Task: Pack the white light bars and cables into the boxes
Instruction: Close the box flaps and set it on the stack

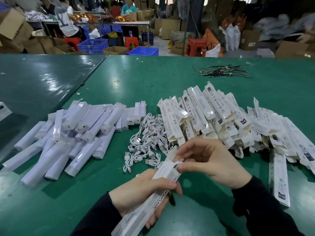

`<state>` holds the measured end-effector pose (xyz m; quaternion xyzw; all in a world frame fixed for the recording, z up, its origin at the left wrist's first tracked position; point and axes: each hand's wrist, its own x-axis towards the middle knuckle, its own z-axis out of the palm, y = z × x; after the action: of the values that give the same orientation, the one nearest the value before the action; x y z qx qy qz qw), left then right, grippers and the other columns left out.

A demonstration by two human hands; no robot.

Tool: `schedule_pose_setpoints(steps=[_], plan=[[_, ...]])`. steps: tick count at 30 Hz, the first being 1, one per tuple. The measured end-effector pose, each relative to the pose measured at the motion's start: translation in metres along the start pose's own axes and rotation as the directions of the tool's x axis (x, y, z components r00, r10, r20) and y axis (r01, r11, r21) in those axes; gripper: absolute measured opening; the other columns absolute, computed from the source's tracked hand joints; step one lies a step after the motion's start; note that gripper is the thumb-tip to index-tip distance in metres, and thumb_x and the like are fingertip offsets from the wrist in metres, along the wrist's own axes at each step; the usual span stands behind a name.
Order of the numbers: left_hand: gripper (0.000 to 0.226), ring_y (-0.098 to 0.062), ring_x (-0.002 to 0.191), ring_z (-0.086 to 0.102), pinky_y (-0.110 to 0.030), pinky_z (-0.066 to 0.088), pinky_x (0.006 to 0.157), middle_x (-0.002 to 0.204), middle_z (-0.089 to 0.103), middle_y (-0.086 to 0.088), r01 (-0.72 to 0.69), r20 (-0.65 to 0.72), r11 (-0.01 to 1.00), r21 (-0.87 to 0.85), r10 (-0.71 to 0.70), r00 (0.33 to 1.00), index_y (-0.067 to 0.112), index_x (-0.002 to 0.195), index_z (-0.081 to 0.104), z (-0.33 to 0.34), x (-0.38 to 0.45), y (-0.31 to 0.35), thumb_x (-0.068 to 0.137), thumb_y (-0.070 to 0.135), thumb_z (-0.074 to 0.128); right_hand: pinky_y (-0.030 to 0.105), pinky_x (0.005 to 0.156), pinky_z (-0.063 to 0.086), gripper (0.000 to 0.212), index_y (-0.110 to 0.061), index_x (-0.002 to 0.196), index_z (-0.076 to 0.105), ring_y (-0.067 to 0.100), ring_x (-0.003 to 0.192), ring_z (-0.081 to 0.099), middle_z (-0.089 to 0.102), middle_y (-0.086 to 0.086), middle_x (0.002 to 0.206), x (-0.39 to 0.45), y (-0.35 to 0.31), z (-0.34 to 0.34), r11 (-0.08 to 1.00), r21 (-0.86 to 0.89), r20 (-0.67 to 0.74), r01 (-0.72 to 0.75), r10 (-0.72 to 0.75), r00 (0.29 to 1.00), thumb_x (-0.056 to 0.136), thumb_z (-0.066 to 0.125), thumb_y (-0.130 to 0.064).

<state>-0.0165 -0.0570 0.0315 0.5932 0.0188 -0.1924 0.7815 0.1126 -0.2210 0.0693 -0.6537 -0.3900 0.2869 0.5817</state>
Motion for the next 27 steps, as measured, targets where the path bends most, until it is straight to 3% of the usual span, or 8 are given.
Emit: schedule_pose_setpoints(steps=[6,11,16,18,20,22,24,27], plan=[[0.032,-0.012,0.033,0.053,-0.017,0.042,0.034,0.050,0.058,-0.009,-0.034,0.011,0.999,0.014,0.034,0.999,0.008,0.098,0.067,0.003,0.003,-0.003,0.074,0.029,0.061,0.020,0.068,0.051,0.026,-0.010,0.089,0.066,0.016,0.072,0.063,0.074,0.014,0.092,-0.002,-0.001,-0.005,0.998,-0.026,0.130,-0.055,0.058,0.990,0.072,0.081,0.004],[0.032,-0.017,0.036,0.050,-0.023,0.038,0.037,0.052,0.058,-0.009,-0.131,-0.034,0.991,0.038,0.133,0.991,0.013,0.096,0.069,-0.010,0.008,-0.006,0.075,0.035,0.060,0.021,0.061,0.052,0.021,-0.009,0.071,0.069,0.018,0.062,0.060,0.071,0.008,0.071,0.004,0.005,0.008,0.996,0.085,-0.104,-0.005,0.013,0.995,0.058,0.085,-0.012],[0.031,-0.014,0.035,0.052,-0.019,0.038,0.035,0.052,0.059,-0.009,-0.158,-0.021,0.987,0.001,0.158,0.987,0.016,0.094,0.074,-0.016,0.013,-0.010,0.073,0.035,0.062,0.040,0.070,0.049,0.012,-0.015,0.079,0.079,0.027,0.068,0.064,0.073,0.017,0.076,0.002,0.005,0.014,0.998,0.042,-0.046,0.055,-0.053,0.998,0.068,0.079,-0.019],[0.034,-0.013,0.038,0.052,-0.021,0.037,0.036,0.059,0.059,-0.019,-0.169,-0.043,0.985,0.033,0.170,0.984,0.016,0.093,0.075,-0.017,0.014,-0.008,0.070,0.037,0.062,0.035,0.066,0.053,0.012,-0.010,0.080,0.076,0.025,0.064,0.066,0.072,0.019,0.076,0.002,0.007,0.017,0.991,0.101,-0.065,0.084,-0.077,0.995,0.068,0.078,-0.013],[0.035,-0.011,0.039,0.052,-0.018,0.039,0.035,0.062,0.061,-0.018,-0.177,-0.027,0.984,-0.007,0.176,0.984,0.015,0.090,0.076,-0.016,0.013,-0.006,0.068,0.037,0.061,0.028,0.060,0.056,0.013,-0.008,0.077,0.073,0.021,0.062,0.066,0.072,0.015,0.074,0.003,0.008,0.022,0.981,0.172,-0.123,0.087,-0.067,0.990,0.066,0.078,-0.006],[0.034,-0.009,0.036,0.052,-0.015,0.040,0.035,0.055,0.061,-0.009,-0.215,0.082,0.967,-0.140,0.228,0.970,0.007,0.097,0.070,-0.014,0.011,-0.005,0.076,0.031,0.058,0.028,0.057,0.055,0.012,-0.005,0.083,0.068,0.022,0.056,0.064,0.070,0.014,0.073,0.004,0.009,0.023,0.974,0.217,-0.057,0.068,-0.057,0.997,0.073,0.075,-0.003],[0.035,-0.007,0.038,0.054,-0.015,0.041,0.036,0.058,0.064,-0.004,-0.241,0.114,0.958,-0.154,0.260,0.959,0.000,0.102,0.064,-0.010,0.011,-0.006,0.081,0.025,0.054,0.026,0.057,0.053,0.005,-0.004,0.090,0.066,0.019,0.055,0.062,0.069,0.010,0.075,0.002,0.007,0.020,0.971,0.237,0.106,0.026,-0.052,0.993,0.085,0.067,-0.003],[0.031,-0.007,0.041,0.056,-0.014,0.042,0.038,0.065,0.067,-0.004,-0.268,0.127,0.955,-0.127,0.284,0.950,0.009,0.103,0.068,-0.006,0.013,-0.008,0.080,0.019,0.050,0.022,0.054,0.050,0.008,-0.009,0.093,0.067,0.016,0.055,0.060,0.070,0.007,0.076,0.000,0.004,0.013,0.983,0.184,0.209,-0.027,-0.012,0.978,0.087,0.065,-0.004]])
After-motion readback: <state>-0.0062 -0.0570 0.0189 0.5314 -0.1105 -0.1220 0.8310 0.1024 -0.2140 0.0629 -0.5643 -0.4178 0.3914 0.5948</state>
